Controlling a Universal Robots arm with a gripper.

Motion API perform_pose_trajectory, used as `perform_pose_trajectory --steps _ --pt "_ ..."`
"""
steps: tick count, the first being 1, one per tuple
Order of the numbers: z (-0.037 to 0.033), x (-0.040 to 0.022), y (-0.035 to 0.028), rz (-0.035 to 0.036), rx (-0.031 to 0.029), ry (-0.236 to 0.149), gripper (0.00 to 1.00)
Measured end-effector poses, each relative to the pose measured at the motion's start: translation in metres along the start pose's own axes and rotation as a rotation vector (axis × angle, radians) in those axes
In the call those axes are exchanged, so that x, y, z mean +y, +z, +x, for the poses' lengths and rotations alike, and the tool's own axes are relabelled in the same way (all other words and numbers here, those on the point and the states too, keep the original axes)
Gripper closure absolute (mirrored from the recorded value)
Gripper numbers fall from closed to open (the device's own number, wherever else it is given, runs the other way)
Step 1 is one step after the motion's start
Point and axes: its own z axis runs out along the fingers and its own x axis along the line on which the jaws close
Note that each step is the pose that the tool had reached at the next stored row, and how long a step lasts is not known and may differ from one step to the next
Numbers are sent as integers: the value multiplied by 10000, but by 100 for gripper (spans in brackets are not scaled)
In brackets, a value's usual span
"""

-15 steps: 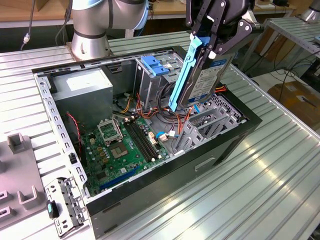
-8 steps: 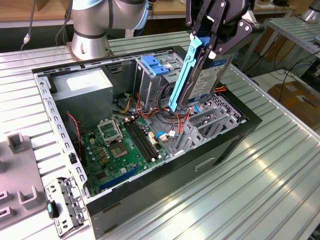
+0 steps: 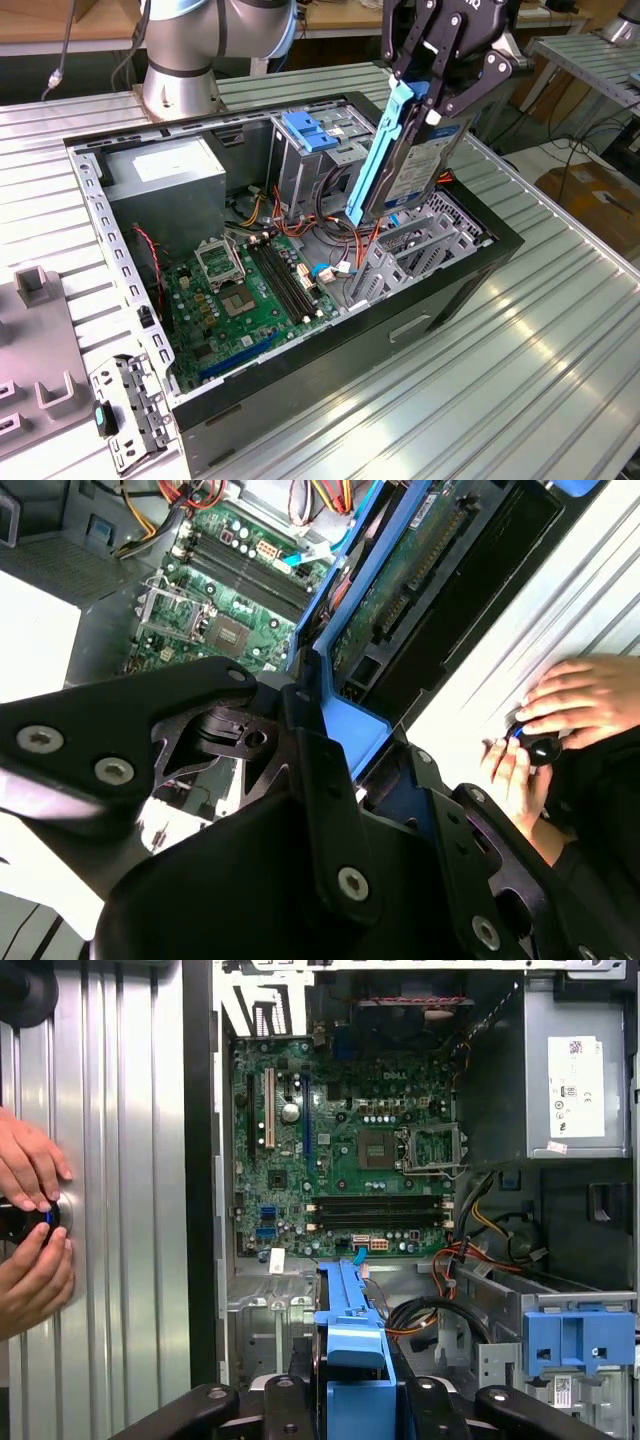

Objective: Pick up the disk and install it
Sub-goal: 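Insert the disk into the insertion slot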

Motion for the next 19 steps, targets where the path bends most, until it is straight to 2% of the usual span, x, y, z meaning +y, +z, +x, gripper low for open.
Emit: perform_pose_trajectory --steps 1,3,7,10,14,19 --pt "-1 -59 13 5 5 0 63" --pt "0 -99 23 21 4 0 63" --pt "47 -110 50 114 3 -1 63" --pt "113 -126 80 227 0 -2 63" --pt "138 -166 137 308 0 -2 63" --pt "140 -186 164 337 0 -1 63"
